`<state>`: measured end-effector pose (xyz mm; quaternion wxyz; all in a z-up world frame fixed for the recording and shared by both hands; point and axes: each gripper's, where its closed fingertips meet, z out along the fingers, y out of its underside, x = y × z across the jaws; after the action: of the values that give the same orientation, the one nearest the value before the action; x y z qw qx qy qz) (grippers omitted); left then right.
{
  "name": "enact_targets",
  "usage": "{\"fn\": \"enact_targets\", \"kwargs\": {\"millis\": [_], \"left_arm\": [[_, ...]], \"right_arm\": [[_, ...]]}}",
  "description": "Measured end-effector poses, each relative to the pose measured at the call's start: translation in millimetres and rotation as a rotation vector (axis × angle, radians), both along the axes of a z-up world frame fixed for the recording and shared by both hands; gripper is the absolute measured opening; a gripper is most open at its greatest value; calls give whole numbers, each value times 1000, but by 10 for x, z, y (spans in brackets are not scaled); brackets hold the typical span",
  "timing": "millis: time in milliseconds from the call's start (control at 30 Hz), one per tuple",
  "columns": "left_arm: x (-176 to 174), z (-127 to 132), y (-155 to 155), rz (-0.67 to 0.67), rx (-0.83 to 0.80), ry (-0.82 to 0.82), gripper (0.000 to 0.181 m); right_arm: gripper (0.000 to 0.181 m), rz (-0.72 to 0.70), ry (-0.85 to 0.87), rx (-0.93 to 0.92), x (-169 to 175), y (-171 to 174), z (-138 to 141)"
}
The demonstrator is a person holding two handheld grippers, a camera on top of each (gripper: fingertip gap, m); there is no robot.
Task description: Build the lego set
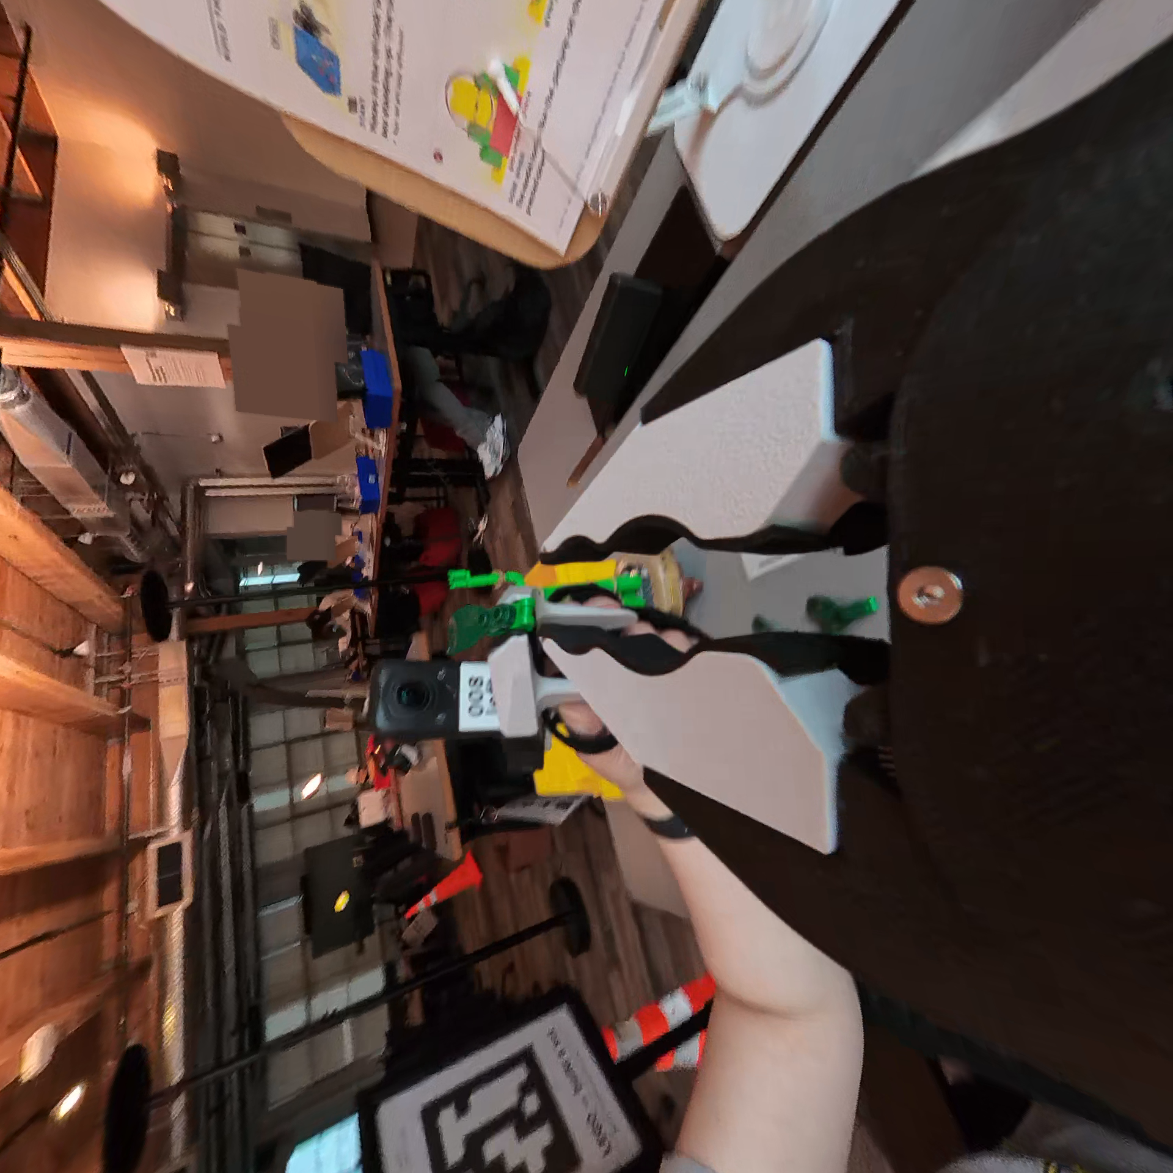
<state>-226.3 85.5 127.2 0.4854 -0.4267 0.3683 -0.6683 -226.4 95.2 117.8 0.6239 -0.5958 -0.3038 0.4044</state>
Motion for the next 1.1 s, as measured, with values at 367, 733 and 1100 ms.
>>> {"fn": "enact_targets", "kwargs": {"millis": [367,733,1100], "left_arm": [[152,-152,-95,-69,-1,51,5],[146,-454,-126,-326,-231,218,43],[138,-746,-465,-719,-414,353,14]], "right_arm": [[5,172,350,-133,107,-129,-22],[6,73,-40,218,468,-385,-468],[6,83,-265,489,351,-615,-688]]}}
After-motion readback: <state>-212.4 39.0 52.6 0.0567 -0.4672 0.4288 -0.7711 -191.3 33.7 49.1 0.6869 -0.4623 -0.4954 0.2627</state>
